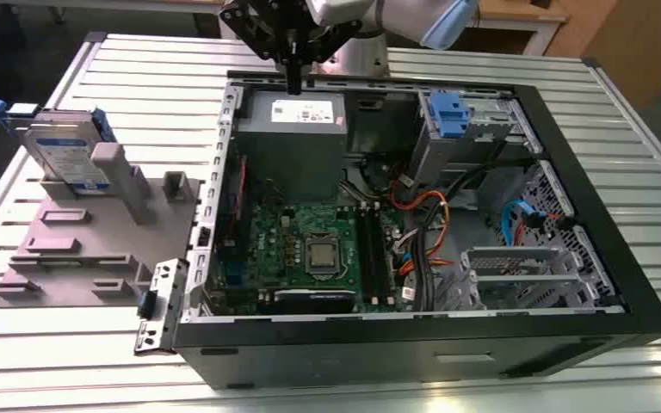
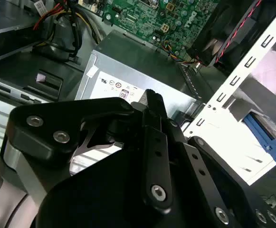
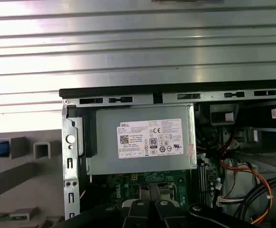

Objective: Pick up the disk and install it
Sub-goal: 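Reach for the disk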

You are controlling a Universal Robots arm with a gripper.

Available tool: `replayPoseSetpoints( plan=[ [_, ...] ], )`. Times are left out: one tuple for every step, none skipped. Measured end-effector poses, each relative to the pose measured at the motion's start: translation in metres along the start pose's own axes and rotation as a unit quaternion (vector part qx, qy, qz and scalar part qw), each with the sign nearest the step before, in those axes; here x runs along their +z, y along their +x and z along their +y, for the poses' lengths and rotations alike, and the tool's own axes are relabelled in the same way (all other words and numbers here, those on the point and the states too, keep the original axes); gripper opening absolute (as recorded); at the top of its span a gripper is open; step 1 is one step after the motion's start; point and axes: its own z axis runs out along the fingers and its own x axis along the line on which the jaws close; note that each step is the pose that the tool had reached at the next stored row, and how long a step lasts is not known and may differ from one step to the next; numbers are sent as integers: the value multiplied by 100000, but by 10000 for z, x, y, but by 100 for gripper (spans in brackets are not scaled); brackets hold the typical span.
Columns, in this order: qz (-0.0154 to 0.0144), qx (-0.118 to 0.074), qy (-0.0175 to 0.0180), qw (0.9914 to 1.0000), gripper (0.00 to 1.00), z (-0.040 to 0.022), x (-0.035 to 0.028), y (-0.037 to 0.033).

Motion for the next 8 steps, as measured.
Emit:
replayPoseSetpoints(
  plan=[
    [-2,-1,0,100000,11,0,0,0],
    [-2,-1,-4,100000,11,0,0,2],
    [-3,3,-1,100000,11,0,0,5],
    [3,4,-2,100000,11,0,0,7],
    [3,-3,-3,100000,11,0,0,7],
    [0,2,-3,100000,11,0,0,10],
    [-5,6,-3,100000,11,-1,0,14],
    [-6,2,-7,100000,11,-1,0,20]
  ],
)
